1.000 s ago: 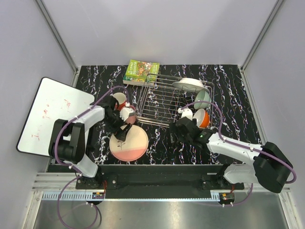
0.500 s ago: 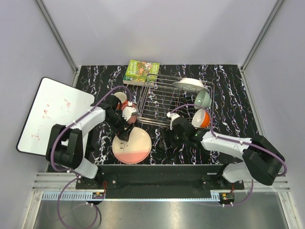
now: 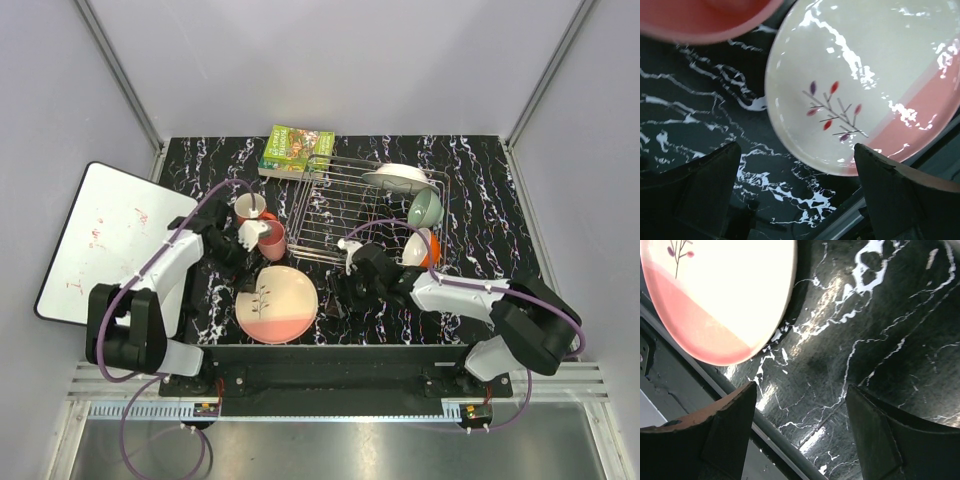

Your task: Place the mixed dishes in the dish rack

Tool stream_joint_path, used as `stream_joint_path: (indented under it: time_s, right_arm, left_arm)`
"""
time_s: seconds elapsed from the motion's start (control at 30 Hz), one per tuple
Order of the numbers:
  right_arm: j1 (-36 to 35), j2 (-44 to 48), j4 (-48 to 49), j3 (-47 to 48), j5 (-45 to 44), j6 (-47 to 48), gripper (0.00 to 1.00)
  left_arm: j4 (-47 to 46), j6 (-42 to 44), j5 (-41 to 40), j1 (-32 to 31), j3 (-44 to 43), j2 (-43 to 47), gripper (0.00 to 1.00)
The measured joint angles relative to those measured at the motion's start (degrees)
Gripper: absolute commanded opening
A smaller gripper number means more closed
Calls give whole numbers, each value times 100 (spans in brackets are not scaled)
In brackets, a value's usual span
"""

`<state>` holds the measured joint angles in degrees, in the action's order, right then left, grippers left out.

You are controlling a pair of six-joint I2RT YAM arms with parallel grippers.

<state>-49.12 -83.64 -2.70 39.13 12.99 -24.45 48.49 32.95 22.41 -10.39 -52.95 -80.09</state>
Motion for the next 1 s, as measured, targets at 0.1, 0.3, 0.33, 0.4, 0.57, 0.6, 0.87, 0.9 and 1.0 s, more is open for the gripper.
stream_joint_path:
  time_s: [0.1,0.3,0.33,0.4,0.57,0.6,0.87,0.9,1.0]
  right_arm:
    - [-109,0,22,-2,-11,39,78]
    - [-232,0,251,-4,-46,107,78]
    - [-260,-11,293,-4,-52,114,77]
    - [-328,-107,341,39,-76,125,77]
    - [-420,-455,376,201,-146,142,76]
    - [-420,-476,374,212,-151,146,76]
    - [-420,-728,385,490,-153,155,75]
    - [-420,-774,380,533,-146,157,75]
    - [-420,-931,393,660,-129,177,75]
  left_arm:
    - [4,68,-76,280,50,-90,99]
    - [46,131,-68,332,212,-426,99]
    - [55,138,-55,332,212,-455,99]
    - [66,157,-42,332,212,-487,99]
    - [74,223,-39,332,214,-713,98]
    - [72,234,-39,332,216,-769,97]
    - [160,247,-7,328,109,-1047,89]
    - [164,236,-15,313,103,-1051,87]
    - [149,192,24,192,98,-1060,79]
